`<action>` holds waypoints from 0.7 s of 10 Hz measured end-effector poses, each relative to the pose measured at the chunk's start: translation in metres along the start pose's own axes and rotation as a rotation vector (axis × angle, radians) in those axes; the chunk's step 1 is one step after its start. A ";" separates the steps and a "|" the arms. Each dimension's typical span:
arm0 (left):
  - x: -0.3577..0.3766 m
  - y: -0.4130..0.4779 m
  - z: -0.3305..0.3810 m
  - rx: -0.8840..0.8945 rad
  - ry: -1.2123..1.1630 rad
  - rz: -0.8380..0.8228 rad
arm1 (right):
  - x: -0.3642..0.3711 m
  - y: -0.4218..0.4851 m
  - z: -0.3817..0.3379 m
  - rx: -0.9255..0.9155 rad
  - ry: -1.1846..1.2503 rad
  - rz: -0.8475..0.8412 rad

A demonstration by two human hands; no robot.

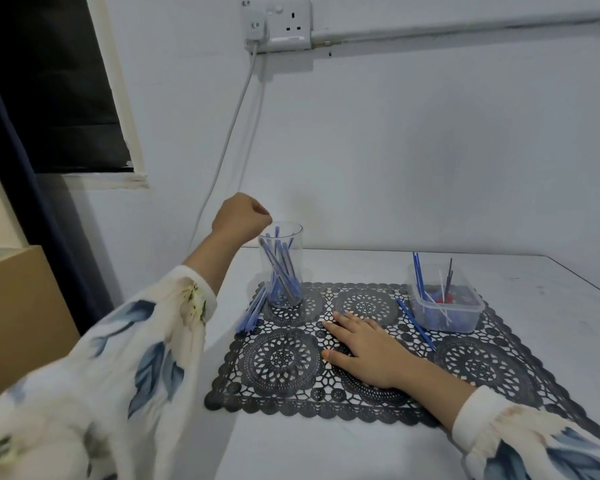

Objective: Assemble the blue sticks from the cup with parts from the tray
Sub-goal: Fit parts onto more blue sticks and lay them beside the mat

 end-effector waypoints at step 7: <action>0.032 0.016 0.005 -0.001 0.205 -0.074 | 0.000 -0.001 0.000 0.007 0.027 -0.001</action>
Point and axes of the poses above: each hand's wrist, its own y-axis towards the middle knuckle, its own x-axis out of the palm, z = x × y, the point moved 7 cm from there along y, towards the middle knuckle, and after that the axes turned 12 degrees about z, right-handed, at the moved point
